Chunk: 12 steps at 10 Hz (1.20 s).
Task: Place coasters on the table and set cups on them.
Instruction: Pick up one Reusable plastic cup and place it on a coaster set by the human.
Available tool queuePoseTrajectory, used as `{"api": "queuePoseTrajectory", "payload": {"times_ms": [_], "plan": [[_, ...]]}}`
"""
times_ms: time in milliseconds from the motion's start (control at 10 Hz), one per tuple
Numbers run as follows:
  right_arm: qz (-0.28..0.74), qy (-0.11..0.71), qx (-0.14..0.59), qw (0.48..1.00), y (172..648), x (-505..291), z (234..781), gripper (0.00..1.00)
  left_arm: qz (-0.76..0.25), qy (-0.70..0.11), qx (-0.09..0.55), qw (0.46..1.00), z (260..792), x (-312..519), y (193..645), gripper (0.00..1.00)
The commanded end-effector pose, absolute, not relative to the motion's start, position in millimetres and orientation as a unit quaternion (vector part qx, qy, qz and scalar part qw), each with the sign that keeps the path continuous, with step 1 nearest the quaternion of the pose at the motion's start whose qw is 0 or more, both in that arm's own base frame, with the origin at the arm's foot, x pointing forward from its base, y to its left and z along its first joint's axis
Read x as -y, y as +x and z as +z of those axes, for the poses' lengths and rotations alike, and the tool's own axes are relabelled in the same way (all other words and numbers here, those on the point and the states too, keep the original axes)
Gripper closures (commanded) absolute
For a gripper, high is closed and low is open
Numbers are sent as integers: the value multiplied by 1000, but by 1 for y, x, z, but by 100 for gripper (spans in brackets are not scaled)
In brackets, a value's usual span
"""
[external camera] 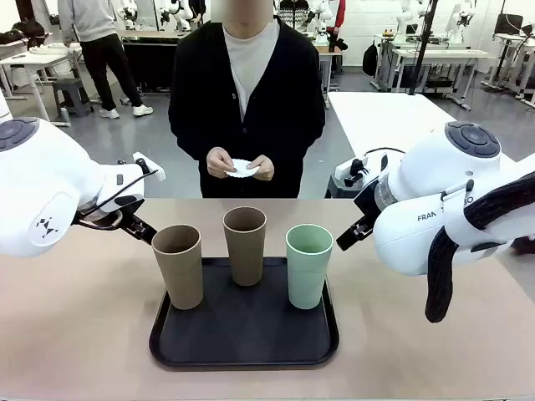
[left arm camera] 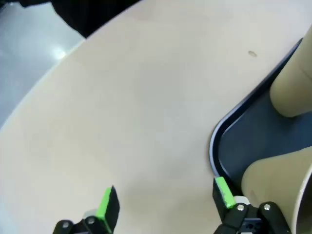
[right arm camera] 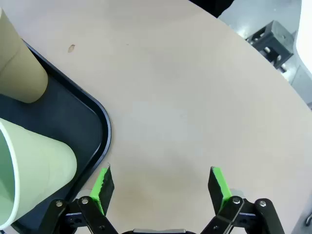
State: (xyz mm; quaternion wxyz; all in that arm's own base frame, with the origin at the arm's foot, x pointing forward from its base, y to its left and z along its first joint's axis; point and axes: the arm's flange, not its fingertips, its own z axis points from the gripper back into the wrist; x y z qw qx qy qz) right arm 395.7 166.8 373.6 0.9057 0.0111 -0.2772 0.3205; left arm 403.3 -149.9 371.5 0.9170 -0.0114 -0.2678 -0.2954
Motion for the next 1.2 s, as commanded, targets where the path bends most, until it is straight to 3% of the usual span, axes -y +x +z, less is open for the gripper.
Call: {"api": "queuePoseTrajectory", "payload": {"times_ms": [0,1000,1100], "plan": [[320,11,277,906,396,-167,374,0,-296,-11,268,917,372,150,403,0],[320,11,277,906,396,-167,374,0,-295,-11,268,917,372,150,403,0],[300,20,285,910,393,-160,397,0,-262,20,265,928,391,122,409,0]]}}
